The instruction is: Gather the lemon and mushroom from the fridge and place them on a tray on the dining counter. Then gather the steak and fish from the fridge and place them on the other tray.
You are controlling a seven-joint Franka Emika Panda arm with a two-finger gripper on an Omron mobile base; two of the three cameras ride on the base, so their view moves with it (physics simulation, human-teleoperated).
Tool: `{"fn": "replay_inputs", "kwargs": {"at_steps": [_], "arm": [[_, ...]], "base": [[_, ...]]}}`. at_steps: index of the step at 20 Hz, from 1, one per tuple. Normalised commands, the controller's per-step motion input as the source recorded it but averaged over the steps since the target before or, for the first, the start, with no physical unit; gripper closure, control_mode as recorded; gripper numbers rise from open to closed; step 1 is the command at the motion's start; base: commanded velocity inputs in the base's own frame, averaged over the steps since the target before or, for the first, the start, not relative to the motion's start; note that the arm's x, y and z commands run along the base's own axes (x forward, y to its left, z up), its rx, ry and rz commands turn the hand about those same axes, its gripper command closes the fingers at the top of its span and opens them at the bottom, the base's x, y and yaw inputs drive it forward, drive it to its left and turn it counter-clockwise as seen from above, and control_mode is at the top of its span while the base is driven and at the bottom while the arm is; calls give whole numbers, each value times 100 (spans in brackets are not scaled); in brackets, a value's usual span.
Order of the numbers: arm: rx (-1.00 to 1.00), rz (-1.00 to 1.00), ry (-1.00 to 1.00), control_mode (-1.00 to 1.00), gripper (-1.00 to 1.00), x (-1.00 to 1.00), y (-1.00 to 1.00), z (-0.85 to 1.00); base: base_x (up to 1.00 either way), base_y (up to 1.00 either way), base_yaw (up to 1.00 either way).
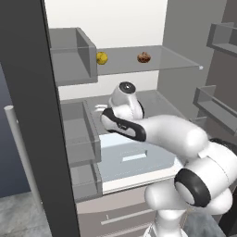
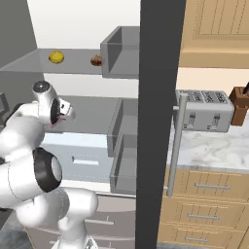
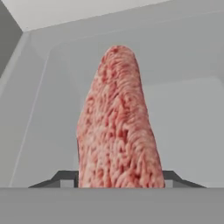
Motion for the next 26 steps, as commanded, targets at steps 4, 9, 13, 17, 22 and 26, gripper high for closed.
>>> {"fn": "replay_inputs", "kwargs": {"at_steps": [4,9,13,17,22,26], "arm": [[10,-1,-4,-100,100,-87,-48,63],[7,0,-1,-100,100,-92,-47,58],[2,-3,1,-100,100,-90,-36,70],[0,-2,8,-100,100,-86,-27,59],[0,0,13,-100,100,-80,-21,36],[-1,0,13,-100,100,-77,-17,32]], "base": [[0,0,0],[0,0,0],[0,0,0],[0,0,0],[0,0,0],[0,0,0]]}}
